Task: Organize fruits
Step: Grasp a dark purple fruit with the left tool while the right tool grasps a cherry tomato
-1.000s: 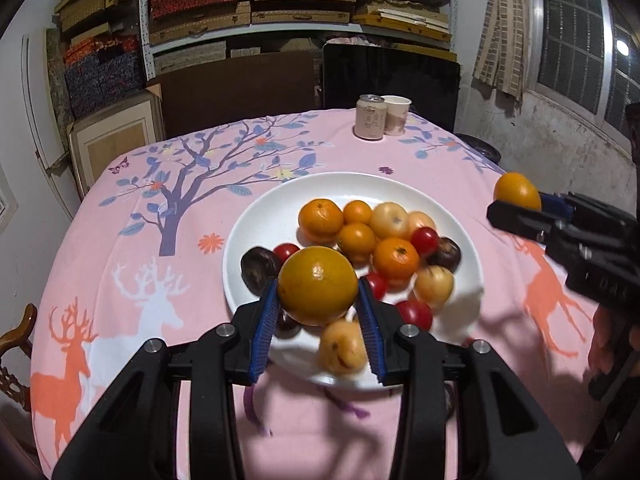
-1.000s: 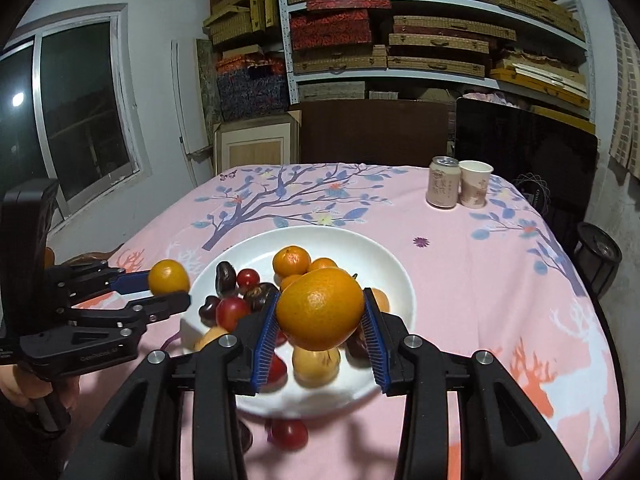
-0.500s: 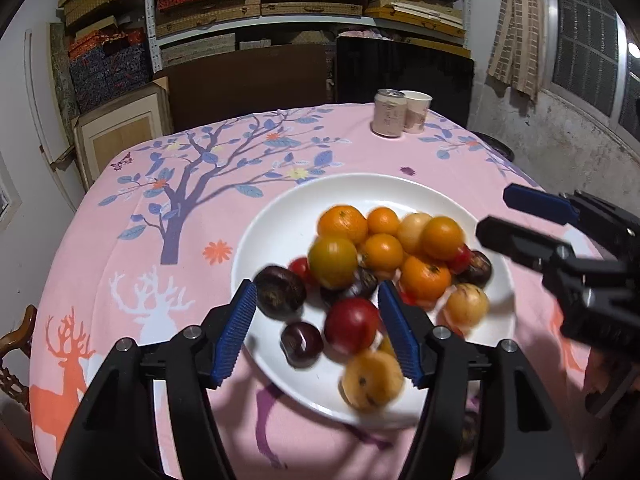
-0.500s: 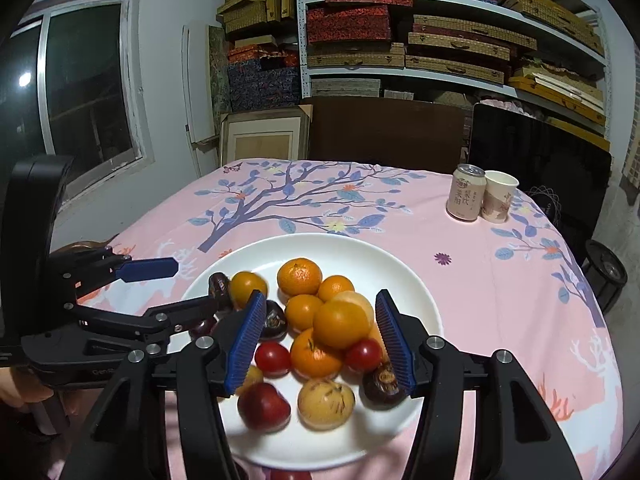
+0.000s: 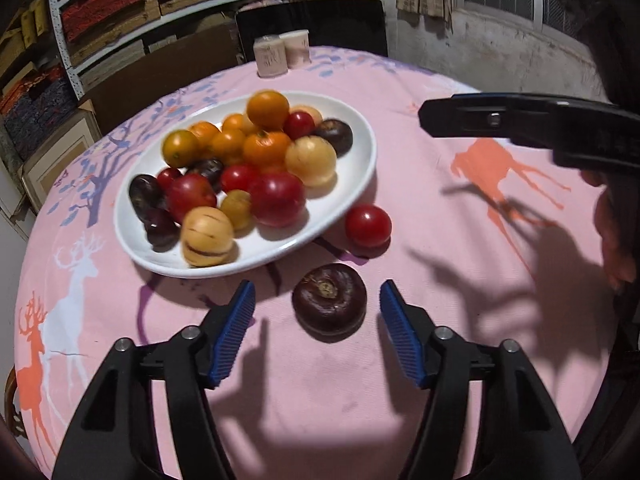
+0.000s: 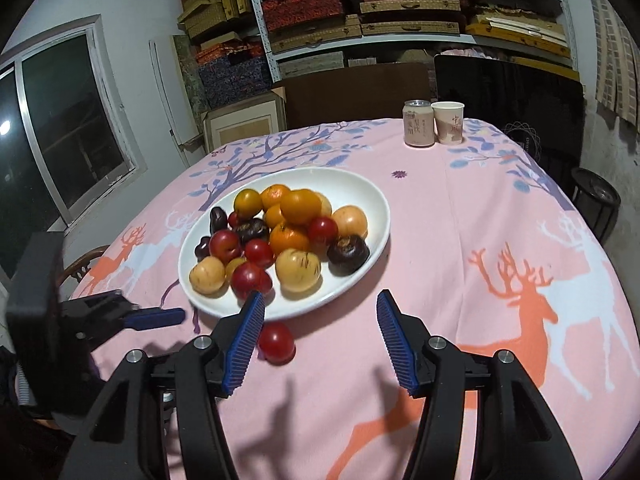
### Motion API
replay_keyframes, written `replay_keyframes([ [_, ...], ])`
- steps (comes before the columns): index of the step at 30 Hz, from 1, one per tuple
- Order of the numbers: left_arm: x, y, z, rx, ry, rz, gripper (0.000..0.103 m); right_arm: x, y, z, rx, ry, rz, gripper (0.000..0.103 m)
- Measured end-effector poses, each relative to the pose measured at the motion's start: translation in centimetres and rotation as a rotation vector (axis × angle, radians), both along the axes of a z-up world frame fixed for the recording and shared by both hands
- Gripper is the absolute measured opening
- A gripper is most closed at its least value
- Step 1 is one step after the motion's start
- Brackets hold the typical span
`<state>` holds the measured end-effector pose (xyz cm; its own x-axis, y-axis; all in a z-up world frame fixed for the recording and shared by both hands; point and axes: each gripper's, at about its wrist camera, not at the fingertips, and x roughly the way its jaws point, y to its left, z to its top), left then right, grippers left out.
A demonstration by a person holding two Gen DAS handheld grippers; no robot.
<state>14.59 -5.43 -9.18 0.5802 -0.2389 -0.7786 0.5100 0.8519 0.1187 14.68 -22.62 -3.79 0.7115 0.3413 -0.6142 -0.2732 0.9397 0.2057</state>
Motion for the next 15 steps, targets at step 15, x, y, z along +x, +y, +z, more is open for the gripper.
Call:
replay_keyframes([
  [15, -2.0, 3.8, 1.7, -0.108, 0.01, 0.06, 0.041, 0.8, 4.2, -3.6, -0.155, 0.105, 0.124, 0.059],
])
